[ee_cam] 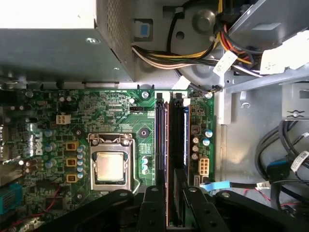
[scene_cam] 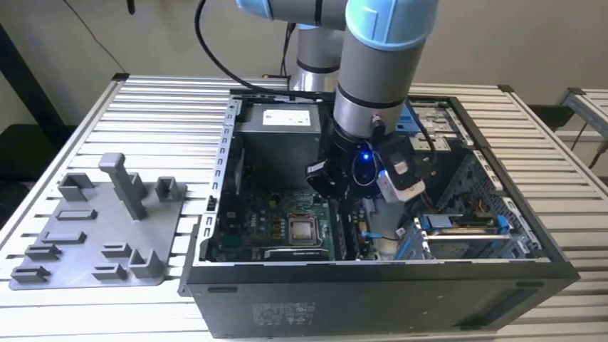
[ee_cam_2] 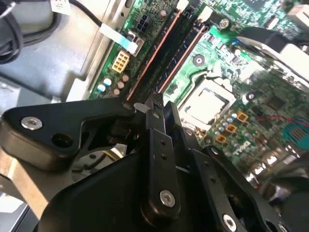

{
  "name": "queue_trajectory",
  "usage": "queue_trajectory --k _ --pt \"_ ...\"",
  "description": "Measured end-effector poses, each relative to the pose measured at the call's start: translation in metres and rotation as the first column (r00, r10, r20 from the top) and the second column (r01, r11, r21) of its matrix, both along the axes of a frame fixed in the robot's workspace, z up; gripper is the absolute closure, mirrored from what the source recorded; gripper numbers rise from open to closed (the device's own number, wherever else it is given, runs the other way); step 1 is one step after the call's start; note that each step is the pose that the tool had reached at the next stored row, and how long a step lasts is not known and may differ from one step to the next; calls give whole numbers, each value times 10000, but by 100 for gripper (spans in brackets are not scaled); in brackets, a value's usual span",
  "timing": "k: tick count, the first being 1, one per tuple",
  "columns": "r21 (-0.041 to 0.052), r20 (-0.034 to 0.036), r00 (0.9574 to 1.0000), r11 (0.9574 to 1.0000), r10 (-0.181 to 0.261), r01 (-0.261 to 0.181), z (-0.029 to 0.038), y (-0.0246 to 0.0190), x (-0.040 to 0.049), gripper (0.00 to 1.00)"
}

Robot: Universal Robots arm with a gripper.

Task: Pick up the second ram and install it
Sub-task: 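Insert the second ram into the second slot, then press down the second ram until it locks into place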

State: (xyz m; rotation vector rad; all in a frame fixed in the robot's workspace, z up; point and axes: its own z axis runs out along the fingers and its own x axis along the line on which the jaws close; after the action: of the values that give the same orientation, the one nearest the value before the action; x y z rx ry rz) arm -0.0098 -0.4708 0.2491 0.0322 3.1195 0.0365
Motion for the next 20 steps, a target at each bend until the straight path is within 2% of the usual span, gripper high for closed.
queue_trajectory --k 2,3,5,20 --pt "0 -1 10000 10000 -1 1 0 0 -1 80" --pt "0 -1 10000 10000 -1 1 0 0 -1 86" --pt "0 -1 10000 10000 -1 1 0 0 -2 89" --pt "-2 -1 10000 10000 -1 1 1 0 -7 89"
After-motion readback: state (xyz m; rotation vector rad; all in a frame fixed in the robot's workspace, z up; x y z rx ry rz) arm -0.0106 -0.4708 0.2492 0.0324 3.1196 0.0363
